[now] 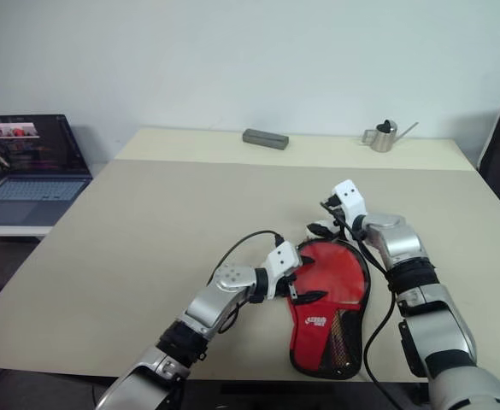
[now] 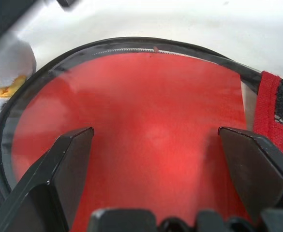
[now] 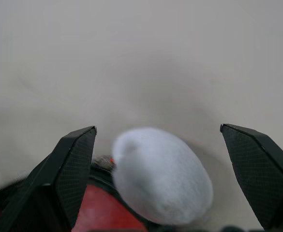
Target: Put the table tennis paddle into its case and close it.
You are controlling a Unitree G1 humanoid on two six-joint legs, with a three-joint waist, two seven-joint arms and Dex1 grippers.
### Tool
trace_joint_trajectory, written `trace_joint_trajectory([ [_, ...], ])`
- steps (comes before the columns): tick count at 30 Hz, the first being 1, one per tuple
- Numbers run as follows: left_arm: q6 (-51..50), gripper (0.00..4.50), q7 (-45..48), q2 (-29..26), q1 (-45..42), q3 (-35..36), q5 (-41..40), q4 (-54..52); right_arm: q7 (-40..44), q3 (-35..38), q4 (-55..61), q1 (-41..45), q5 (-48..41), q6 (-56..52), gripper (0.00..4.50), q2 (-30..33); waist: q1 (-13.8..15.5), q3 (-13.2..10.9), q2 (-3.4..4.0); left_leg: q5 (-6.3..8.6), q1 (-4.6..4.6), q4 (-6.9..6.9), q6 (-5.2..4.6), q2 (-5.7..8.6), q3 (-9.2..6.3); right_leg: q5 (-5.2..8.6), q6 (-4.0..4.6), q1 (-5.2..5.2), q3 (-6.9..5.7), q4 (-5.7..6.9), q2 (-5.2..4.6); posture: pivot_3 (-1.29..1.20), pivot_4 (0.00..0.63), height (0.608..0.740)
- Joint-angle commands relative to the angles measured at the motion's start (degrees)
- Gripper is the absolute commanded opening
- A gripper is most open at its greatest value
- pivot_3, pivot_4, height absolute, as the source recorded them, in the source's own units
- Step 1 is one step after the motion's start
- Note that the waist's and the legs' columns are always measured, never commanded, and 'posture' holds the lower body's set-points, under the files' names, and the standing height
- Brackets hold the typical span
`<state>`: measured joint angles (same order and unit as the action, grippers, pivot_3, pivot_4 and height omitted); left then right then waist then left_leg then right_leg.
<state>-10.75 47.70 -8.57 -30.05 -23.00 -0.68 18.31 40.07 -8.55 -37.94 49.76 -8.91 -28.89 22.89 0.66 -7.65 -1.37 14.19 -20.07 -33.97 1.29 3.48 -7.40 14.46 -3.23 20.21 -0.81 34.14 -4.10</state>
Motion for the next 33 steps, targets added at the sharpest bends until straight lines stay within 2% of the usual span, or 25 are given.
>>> trace_joint_trajectory([
  [1, -0.4, 4.47, -0.6, 0.2, 0.8, -0.4, 0.8, -0.4, -0.3, 0.2, -4.7, 2.8, 2.5, 4.5, 4.5, -0.9, -0.3, 0.0, 0.05, 0.0, 0.02, 0.0, 0.0, 0.0, 0.01, -0.01, 0.02, -0.01, 0.0, 0.01, 0.01, 0.0, 0.15, 0.74],
  [7, -0.8, 4.47, -0.7, -0.1, 1.4, -0.5, 0.8, -1.1, -0.2, 1.4, -10.0, 4.4, 3.9, 7.0, 4.5, -2.4, -0.8, 0.1, 0.12, -0.01, 0.09, 0.0, -0.01, 0.0, 0.06, -0.02, 0.02, -0.03, 0.01, 0.04, 0.03, 0.0, 0.15, 0.74],
  [8, -0.9, 4.49, -0.6, -0.2, 1.5, -0.5, 0.8, -1.3, -0.2, 1.6, -10.3, 4.5, 3.8, 7.0, 4.32, -2.7, -0.8, 0.1, 0.14, -0.01, 0.1, 0.0, -0.02, 0.0, 0.06, -0.03, 0.04, -0.03, 0.02, 0.05, 0.03, 0.0, 0.15, 0.74],
  [10, -1.2, 4.5, -0.6, -0.4, 1.9, -0.7, 0.7, -1.8, -0.2, 1.9, -10.4, 4.5, 3.9, 7.1, 3.87, -3.3, -0.8, 0.1, 0.14, -0.01, 0.12, 0.0, -0.02, -0.02, 0.06, -0.04, 0.05, -0.03, 0.04, 0.05, 0.04, 0.0, 0.15, 0.74],
  [18, -2.5, 4.5, -0.4, -0.9, 2.9, -1.1, 1.1, -2.8, -0.8, 2.0, -9.5, 3.9, 4.2, 6.7, 1.13, -4.4, -0.8, 0.1, 0.19, -0.01, 0.13, 0.0, -0.02, -0.02, 0.06, -0.04, 0.06, -0.02, 0.08, 0.05, 0.05, 0.0, 0.15, 0.74],
  [21, -3.5, 4.5, -0.6, -0.9, 2.9, -1.0, 1.1, -2.5, -1.8, 1.8, -9.5, 3.6, 4.7, 6.8, 0.51, -4.4, -0.8, 0.2, 0.19, -0.01, 0.14, 0.0, -0.02, -0.02, 0.06, -0.04, 0.06, -0.02, 0.08, 0.06, 0.05, 0.0, 0.15, 0.74],
  [23, -4.2, 4.5, -0.8, -1.1, 2.9, -1.0, 1.4, -1.9, -2.2, 1.8, -8.9, 3.3, 4.8, 6.6, 0.33, -4.3, -0.9, 0.2, 0.2, -0.01, 0.15, 0.0, -0.02, -0.02, 0.06, -0.04, 0.06, -0.02, 0.09, 0.06, 0.05, 0.0, 0.15, 0.74],
  [33, -4.4, 4.5, -1.6, -1.2, 3.3, -0.2, 1.2, -0.1, -0.8, 1.9, 0.0, -1.2, 6.0, 3.3, 0.32, 0.6, -0.8, 0.3, 0.19, -0.01, 0.17, 0.0, -0.02, -0.02, 0.06, -0.04, 0.06, -0.04, 0.08, 0.06, 0.05, 0.0, 0.15, 0.74],
])
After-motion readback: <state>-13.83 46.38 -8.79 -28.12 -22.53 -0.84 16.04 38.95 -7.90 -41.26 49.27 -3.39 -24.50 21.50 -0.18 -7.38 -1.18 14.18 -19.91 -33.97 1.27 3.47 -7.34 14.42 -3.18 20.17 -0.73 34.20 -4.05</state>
